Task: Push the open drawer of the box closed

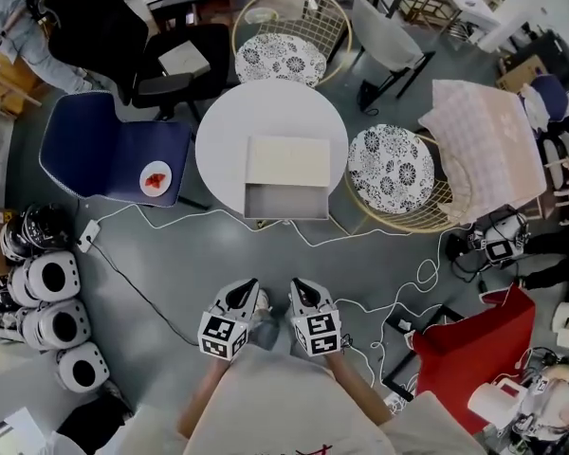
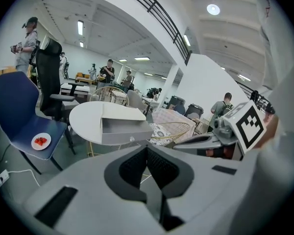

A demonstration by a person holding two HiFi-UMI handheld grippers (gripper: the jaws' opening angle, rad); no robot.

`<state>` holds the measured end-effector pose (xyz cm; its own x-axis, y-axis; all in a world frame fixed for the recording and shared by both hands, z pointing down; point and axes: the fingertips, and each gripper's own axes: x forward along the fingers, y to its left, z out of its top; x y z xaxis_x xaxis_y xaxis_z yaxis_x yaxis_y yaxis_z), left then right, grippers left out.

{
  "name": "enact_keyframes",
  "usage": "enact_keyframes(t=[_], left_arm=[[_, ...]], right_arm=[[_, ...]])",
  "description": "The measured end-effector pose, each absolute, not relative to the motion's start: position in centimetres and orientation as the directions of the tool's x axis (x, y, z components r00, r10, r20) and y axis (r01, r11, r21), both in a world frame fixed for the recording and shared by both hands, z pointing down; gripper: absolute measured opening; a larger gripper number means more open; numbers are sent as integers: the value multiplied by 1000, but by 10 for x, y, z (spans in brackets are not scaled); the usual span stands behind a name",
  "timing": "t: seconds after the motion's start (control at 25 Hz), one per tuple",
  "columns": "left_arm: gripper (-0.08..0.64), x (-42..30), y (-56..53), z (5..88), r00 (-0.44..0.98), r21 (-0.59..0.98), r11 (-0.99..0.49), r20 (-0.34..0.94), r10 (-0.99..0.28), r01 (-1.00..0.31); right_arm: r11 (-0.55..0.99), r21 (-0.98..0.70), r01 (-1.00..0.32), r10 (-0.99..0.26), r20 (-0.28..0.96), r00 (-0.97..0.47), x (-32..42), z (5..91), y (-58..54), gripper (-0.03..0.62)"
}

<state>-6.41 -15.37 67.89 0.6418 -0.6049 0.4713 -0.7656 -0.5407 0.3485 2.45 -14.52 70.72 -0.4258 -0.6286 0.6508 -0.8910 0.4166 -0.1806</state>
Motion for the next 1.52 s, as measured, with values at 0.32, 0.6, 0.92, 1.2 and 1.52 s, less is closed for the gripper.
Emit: enact_keyframes(t=[0.32, 0.6, 0.92, 1.2, 1.52], left_arm=[[12, -65, -141, 700, 625, 366, -509, 507, -593, -779], [12, -72, -133, 704, 615, 378, -487, 528, -586, -787], [12, -75, -125, 711, 607, 386, -469, 544, -580, -794], [12, -86, -124, 715, 588, 387, -443, 557, -587, -809], [12, -102, -127, 719, 566, 386, -415, 572, -593, -824]], right_arm=[[417, -195, -888, -570, 705, -422, 30, 754, -137, 15], [395, -227, -890, -506, 755, -417, 24, 788, -167, 169], [349, -193, -917, -556, 745, -368, 23, 809, -242, 183], [325, -174, -929, -560, 756, -338, 23, 823, -277, 178], [299, -144, -943, -576, 761, -299, 20, 827, -298, 75]])
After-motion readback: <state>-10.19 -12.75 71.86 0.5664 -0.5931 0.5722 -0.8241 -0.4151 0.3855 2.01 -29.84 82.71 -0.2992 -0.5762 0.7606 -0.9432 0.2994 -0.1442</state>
